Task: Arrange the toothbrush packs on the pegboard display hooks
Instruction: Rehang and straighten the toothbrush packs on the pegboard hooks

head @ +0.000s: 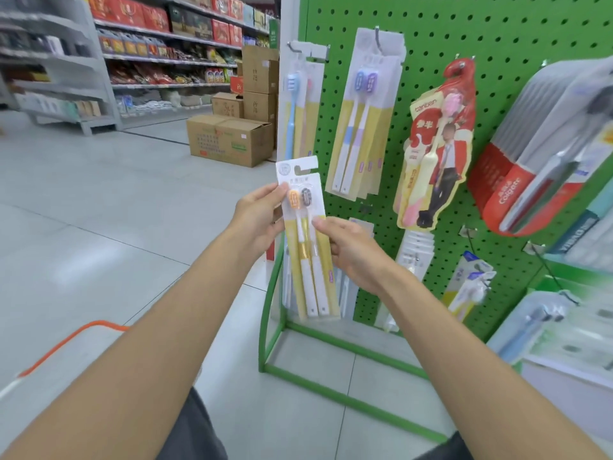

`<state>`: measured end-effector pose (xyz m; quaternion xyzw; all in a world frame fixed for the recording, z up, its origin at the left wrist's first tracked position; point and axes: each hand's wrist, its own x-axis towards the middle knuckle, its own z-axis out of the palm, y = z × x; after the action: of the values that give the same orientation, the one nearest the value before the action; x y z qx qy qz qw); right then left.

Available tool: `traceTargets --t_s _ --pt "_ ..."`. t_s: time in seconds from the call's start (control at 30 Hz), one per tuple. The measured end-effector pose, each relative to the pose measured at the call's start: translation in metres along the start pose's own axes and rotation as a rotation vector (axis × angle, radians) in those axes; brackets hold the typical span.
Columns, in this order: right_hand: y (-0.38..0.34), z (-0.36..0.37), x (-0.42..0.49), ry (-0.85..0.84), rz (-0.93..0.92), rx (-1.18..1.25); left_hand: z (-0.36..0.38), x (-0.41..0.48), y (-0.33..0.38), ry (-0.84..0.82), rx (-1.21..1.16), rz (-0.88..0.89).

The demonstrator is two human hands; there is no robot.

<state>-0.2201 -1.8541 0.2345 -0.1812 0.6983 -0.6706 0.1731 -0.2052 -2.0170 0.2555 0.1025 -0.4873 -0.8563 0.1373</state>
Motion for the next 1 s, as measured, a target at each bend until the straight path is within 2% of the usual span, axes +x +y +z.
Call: traceTargets --t_s 0.1,0.23,0.33,0.4,0.5,0.63,0.73,0.83,1.0 --pt "0.01 0.002 0.001 -0.099 0.078 -0.161 -0.001 0.0 0.006 0.065 -0.121 -0.007" --pt "0.019 0.002 -0.006 -0.274 0.229 -0.227 -0.007 0.002 0.012 0.142 -0.155 0.003" --pt "0.024 0.004 -0.01 -0.271 0.23 -0.265 -0.013 0.003 0.013 0.177 -0.126 0.026" --pt "0.027 0.006 -0.01 -0.255 0.197 -0.269 -0.014 0.003 0.011 0.184 -0.002 0.062" --pt "0.027 0.011 -0.013 -0.218 0.119 -0.263 -0.009 -0.004 0.012 0.123 0.317 0.103" --pt "0.024 0.015 -0.017 -0.186 -0.051 -0.586 -0.004 -0.015 0.008 -0.037 0.608 0.127" --pt "0.031 0.019 -0.018 -0.238 -0.082 -0.568 -0.008 -0.013 0.004 -0.043 0.501 0.121" --pt "0.031 0.019 -0.017 -0.201 -0.061 -0.511 -0.01 -0.011 0.006 -0.011 0.383 0.154" --pt "0.029 0.016 -0.014 -0.252 -0.105 -0.445 -0.009 -0.01 0.004 -0.082 0.309 0.135"
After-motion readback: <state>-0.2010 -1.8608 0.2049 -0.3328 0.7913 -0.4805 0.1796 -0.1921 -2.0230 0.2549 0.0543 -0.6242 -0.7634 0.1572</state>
